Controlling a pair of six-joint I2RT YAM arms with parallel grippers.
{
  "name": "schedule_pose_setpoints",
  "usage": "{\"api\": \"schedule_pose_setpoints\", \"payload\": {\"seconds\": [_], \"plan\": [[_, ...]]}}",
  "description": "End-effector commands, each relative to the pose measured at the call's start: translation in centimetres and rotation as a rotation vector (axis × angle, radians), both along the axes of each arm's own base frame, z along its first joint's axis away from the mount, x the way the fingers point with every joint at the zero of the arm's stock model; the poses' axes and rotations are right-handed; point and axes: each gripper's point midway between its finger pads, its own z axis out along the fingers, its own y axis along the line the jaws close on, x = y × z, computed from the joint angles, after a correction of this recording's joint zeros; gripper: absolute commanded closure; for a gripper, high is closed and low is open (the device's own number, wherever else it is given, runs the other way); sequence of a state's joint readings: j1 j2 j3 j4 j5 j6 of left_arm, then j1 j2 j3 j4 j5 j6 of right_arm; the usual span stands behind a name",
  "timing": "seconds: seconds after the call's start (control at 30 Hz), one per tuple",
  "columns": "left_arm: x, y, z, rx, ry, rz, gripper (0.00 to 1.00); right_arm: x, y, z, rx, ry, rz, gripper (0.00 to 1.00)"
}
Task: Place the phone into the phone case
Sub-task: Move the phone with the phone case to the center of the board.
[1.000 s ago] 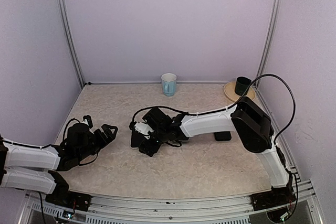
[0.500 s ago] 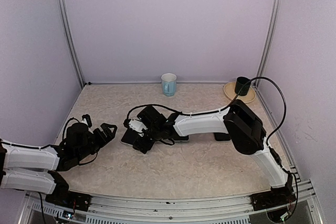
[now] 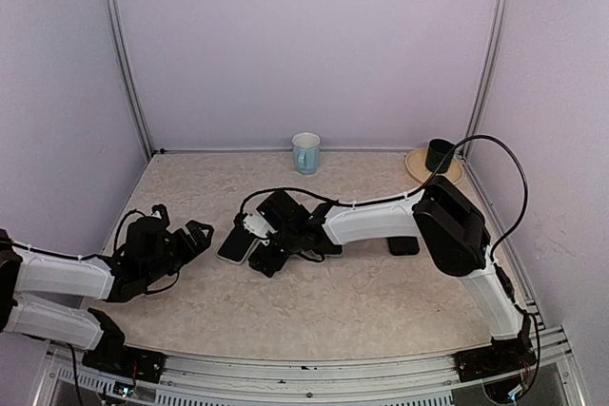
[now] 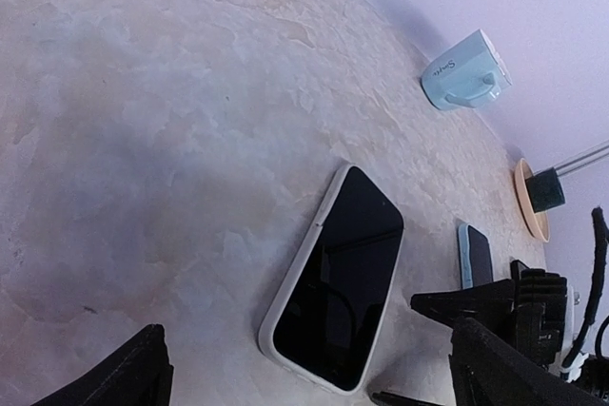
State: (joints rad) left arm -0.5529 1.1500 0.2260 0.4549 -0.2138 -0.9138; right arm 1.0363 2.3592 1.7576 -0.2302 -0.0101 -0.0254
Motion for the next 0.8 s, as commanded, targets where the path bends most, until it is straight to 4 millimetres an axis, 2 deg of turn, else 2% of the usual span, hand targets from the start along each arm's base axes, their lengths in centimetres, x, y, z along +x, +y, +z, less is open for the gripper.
{"api": "schedule_pose_setpoints", "payload": {"seconds": [0.0, 0.13, 0.4, 0.63, 0.77], "plan": [[1.4, -1.1, 0.4, 0.015, -0.007, -0.033, 0.01, 3.0, -3.4, 0.3, -0.049, -0.011, -0.114, 0.16], [1.8, -1.8, -0.3, 0.008, 0.01, -0.05, 0.01, 4.8, -4.4, -0.7, -0.075, -0.014, -0.17, 0.16], [2.0, -2.8, -0.9, -0.012, 0.019, -0.089, 0.01, 8.2, -4.5, -2.5, -0.114, -0.043, -0.259, 0.14], [1.8, -2.7, -1.9, -0.02, 0.045, -0.083, 0.01, 9.0, -2.4, -2.7, -0.062, -0.037, -0.221, 0.14], [1.6, -2.2, -1.7, -0.024, 0.037, -0.059, 0.01, 9.1, -1.4, -3.5, -0.039, -0.019, -0.209, 0.14]]}}
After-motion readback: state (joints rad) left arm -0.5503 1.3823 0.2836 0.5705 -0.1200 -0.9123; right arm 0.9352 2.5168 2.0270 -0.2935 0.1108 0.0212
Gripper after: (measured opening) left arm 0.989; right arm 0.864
